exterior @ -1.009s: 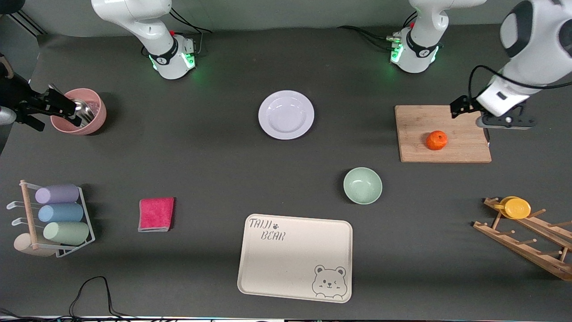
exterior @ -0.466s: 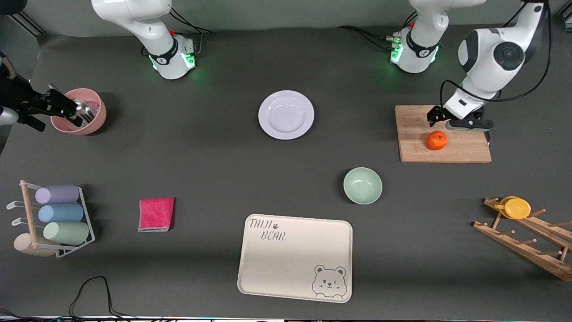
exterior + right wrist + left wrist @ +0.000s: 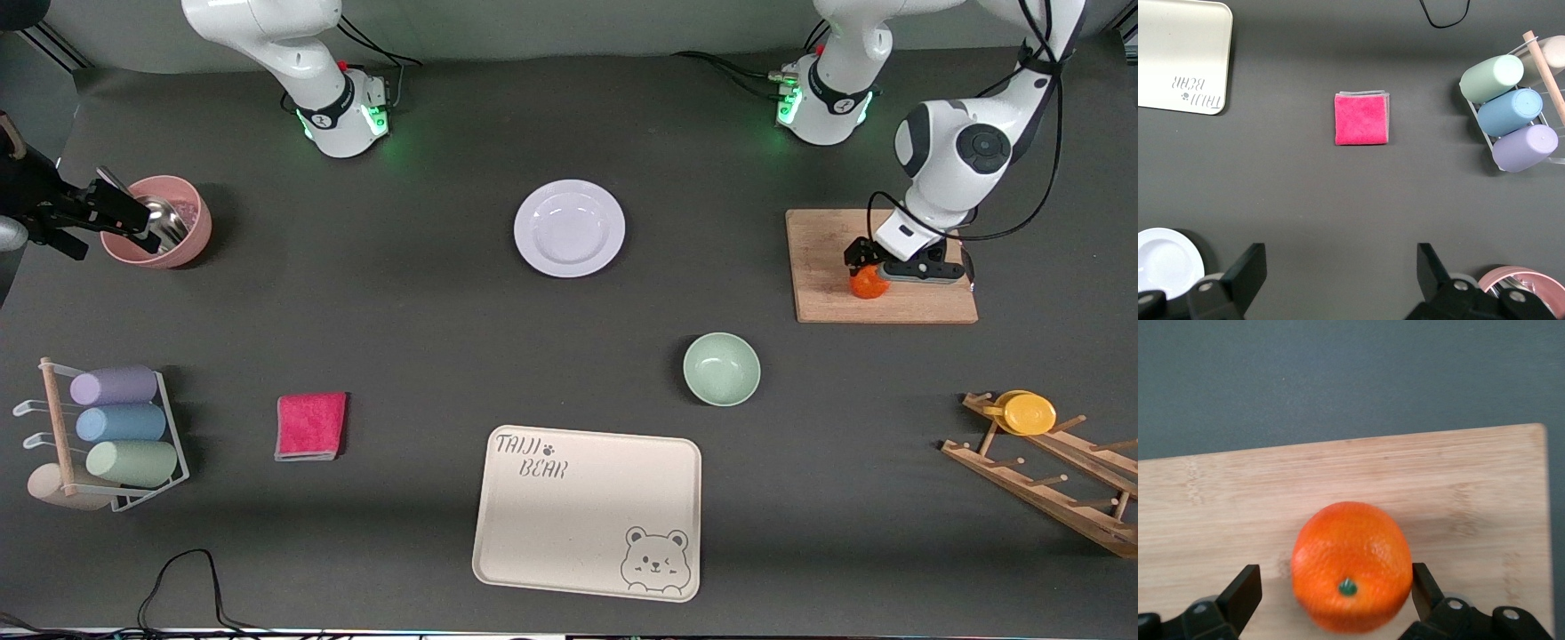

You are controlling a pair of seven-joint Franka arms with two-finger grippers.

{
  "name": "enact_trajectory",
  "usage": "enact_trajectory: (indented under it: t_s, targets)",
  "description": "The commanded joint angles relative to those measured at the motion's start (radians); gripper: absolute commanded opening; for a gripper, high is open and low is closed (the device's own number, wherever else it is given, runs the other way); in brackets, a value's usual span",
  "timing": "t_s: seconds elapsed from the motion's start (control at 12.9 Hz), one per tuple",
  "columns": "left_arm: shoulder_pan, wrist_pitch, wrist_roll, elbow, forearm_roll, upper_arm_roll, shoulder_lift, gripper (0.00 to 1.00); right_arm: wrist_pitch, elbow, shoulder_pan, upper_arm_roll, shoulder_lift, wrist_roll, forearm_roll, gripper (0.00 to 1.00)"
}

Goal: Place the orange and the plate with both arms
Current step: 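Close the left gripper on the orange and lift it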

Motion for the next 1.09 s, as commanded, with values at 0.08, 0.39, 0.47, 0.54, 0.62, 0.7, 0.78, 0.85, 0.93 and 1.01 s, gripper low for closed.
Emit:
enact_trajectory:
  t_s: [0.08, 0.39, 0.47, 0.54, 0.62, 0.7, 0.78, 0.85, 0.93, 1.01]
  targets:
    - [0.012, 0.049, 0.003, -0.03, 0.014, -0.005, 0.006, 1.0, -0.012, 0.009, 0.002, 0.0, 0.005, 0.031, -0.009, 1.0]
    - [0.007, 0.041, -0.005, -0.03, 0.014, -0.007, -0.011, 0.73, -0.009, 0.009, 0.001, 0.0, 0.026, 0.031, -0.001, 1.0]
    - [0.006, 0.04, -0.005, -0.028, 0.014, -0.007, -0.02, 0.6, -0.003, 0.009, 0.002, 0.0, 0.035, 0.031, -0.001, 1.0]
    - [0.004, 0.037, -0.005, -0.028, 0.014, -0.007, -0.034, 0.46, 0.002, 0.011, 0.002, 0.0, 0.046, 0.032, -0.001, 1.0]
    - [0.004, 0.025, -0.002, -0.024, 0.014, -0.008, -0.052, 0.34, 0.003, 0.011, 0.002, 0.0, 0.049, 0.031, 0.002, 1.0]
    - [0.004, 0.0, -0.002, -0.019, 0.013, -0.008, -0.075, 0.26, 0.009, 0.012, 0.002, 0.0, 0.051, 0.031, 0.019, 1.0]
    - [0.003, -0.047, -0.003, -0.004, 0.014, -0.01, -0.105, 0.23, 0.009, 0.014, 0.002, 0.0, 0.054, 0.031, 0.039, 1.0]
    - [0.001, -0.125, -0.006, 0.017, 0.013, -0.013, -0.147, 0.23, 0.009, 0.014, 0.001, 0.0, 0.058, 0.031, 0.045, 1.0]
    - [-0.013, -0.235, -0.024, 0.057, 0.011, -0.021, -0.195, 0.23, 0.009, 0.012, 0.001, 0.0, 0.06, 0.032, 0.045, 1.0]
    - [-0.04, -0.37, -0.07, 0.112, 0.01, -0.025, -0.235, 0.23, 0.008, 0.009, 0.002, 0.0, 0.06, 0.032, 0.045, 1.0]
